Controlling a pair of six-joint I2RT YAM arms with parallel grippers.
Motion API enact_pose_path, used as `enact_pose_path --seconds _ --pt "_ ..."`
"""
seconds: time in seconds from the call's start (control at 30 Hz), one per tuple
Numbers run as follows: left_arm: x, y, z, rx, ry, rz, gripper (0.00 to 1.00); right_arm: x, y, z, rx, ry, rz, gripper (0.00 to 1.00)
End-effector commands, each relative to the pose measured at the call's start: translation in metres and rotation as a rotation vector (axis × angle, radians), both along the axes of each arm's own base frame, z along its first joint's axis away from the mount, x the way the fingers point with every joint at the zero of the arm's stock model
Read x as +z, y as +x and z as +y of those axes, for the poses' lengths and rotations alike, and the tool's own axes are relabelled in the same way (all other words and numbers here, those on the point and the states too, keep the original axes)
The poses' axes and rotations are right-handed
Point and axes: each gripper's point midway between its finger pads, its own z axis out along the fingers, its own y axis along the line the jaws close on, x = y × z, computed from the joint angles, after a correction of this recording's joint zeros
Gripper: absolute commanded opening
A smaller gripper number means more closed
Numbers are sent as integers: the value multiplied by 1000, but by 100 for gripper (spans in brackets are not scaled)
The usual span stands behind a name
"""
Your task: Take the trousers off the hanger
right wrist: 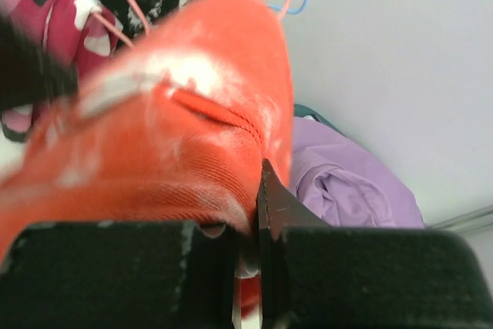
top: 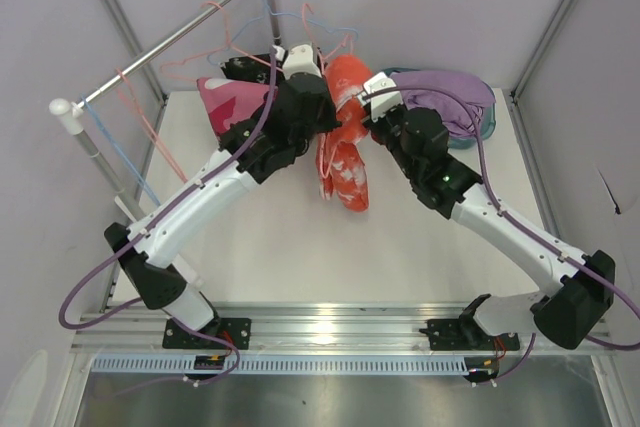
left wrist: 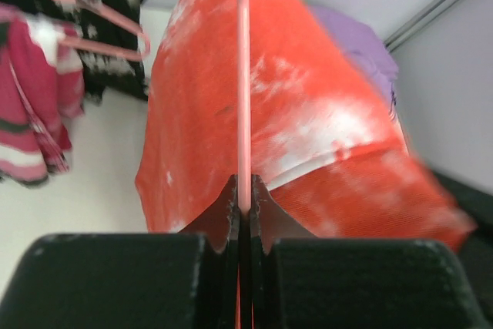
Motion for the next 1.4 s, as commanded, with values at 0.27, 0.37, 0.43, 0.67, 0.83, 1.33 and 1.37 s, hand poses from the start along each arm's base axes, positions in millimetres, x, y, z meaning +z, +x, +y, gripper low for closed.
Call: enact_pose_path --seconds 0.27,0.37,0.43,0.67,0.83,1.33,1.37 --pt "-60 -15 5 89 -219 163 0 216 -7 -45 -149 534 -393 0" --pt "-69 -18 5 88 -214 184 0 237 -1 -56 -185 587 -423 0" --pt "-76 -19 3 82 -207 202 0 244 6 -61 -208 603 -441 0" --pt "-112 -23 1 90 -165 280 0 298 -7 -95 -196 724 -568 0" --pt "-105 -20 -2 87 -180 270 0 305 -13 -86 -117 718 -589 0" --pt "-19 -41 -9 17 -46 67 0 261 -4 -25 41 629 -491 0" --pt "-10 -41 -8 21 -63 58 0 252 -3 -22 43 622 -480 0"
